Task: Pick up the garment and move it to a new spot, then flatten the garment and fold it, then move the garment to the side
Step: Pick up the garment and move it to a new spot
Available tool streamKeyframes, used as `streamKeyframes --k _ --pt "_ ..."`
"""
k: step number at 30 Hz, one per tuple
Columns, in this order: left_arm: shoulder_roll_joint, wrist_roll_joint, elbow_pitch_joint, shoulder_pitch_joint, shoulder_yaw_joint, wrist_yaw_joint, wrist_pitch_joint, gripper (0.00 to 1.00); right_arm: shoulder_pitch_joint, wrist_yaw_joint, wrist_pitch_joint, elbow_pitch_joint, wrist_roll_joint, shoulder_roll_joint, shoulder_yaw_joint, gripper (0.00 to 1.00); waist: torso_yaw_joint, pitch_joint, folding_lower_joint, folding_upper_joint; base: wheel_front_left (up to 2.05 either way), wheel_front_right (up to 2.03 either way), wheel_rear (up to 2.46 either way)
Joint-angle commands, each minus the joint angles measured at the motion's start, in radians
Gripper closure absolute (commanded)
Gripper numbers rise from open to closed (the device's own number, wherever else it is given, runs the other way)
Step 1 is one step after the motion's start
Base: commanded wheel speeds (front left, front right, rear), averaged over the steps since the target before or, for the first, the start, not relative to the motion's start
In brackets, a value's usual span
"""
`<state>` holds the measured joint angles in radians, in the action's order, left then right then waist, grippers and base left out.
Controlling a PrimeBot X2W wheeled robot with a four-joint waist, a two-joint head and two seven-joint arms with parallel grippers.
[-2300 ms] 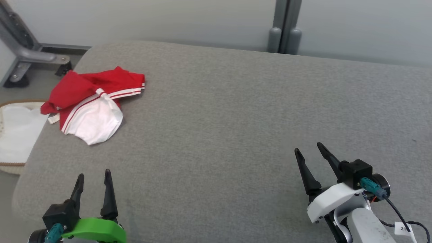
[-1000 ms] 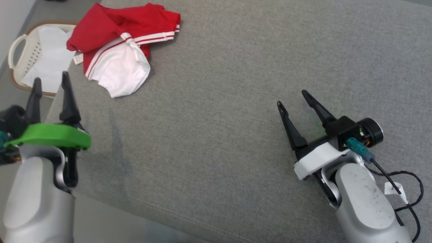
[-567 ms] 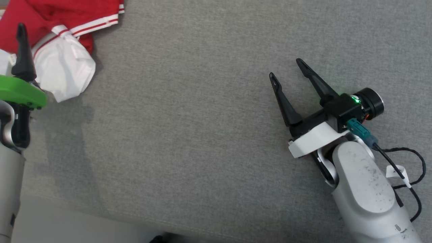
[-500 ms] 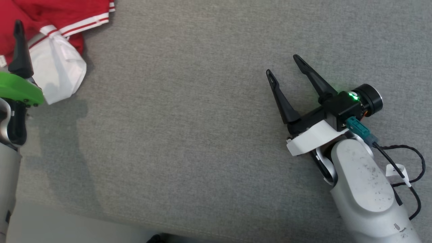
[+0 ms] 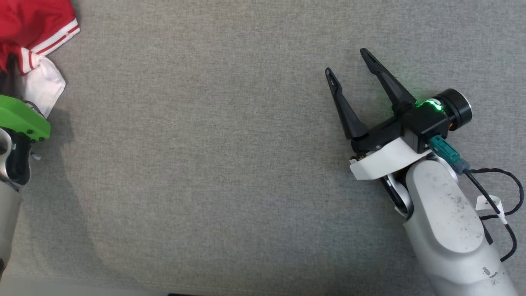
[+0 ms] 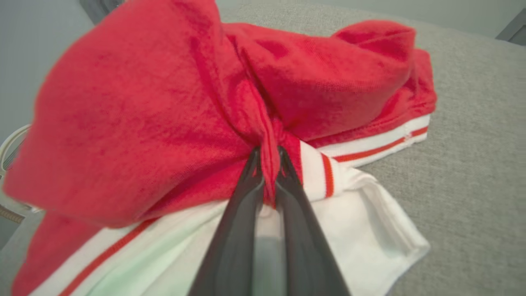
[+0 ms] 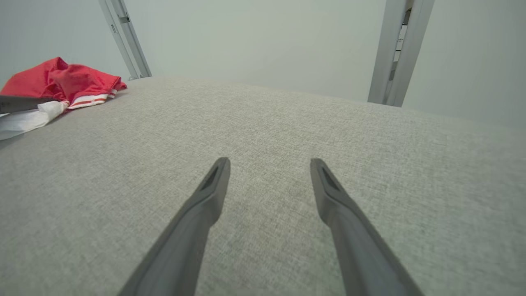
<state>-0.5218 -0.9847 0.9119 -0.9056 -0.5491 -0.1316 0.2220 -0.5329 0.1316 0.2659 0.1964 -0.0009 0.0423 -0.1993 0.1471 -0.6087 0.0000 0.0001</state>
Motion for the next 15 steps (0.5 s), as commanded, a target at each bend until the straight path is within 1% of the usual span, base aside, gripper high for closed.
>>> streamKeyframes --k 1,6,9,12,15 --pt "-0.011 0.003 -0.009 -0.005 -0.016 0.002 0.011 1.00 0.032 -0.002 -0.003 0.021 0.006 0.015 0.011 0.00 -0.003 0.027 0.0000 -0.0001 0.00 0.00 0.00" --pt "-0.068 0.033 -0.088 -0.052 -0.047 0.002 0.043 1.00 0.056 -0.002 -0.002 0.040 0.035 0.012 0.031 0.00 -0.011 0.096 0.0000 -0.0001 0.00 0.00 0.00" --pt "-0.091 0.077 -0.169 -0.083 -0.024 0.003 0.044 1.00 0.074 -0.002 -0.001 0.044 0.063 0.011 0.038 0.00 -0.030 0.143 0.0000 -0.0001 0.00 0.00 0.00" --pt "-0.089 0.130 -0.273 -0.096 0.003 0.002 0.043 1.00 0.102 -0.002 -0.001 0.047 0.090 0.011 0.037 0.00 -0.061 0.189 0.0000 -0.0001 0.00 0.00 0.00" --pt "-0.056 0.168 -0.367 -0.090 0.005 0.002 0.044 1.00 0.131 -0.002 -0.001 0.049 0.114 0.010 0.037 0.00 -0.099 0.230 0.0000 -0.0001 0.00 0.00 0.00"
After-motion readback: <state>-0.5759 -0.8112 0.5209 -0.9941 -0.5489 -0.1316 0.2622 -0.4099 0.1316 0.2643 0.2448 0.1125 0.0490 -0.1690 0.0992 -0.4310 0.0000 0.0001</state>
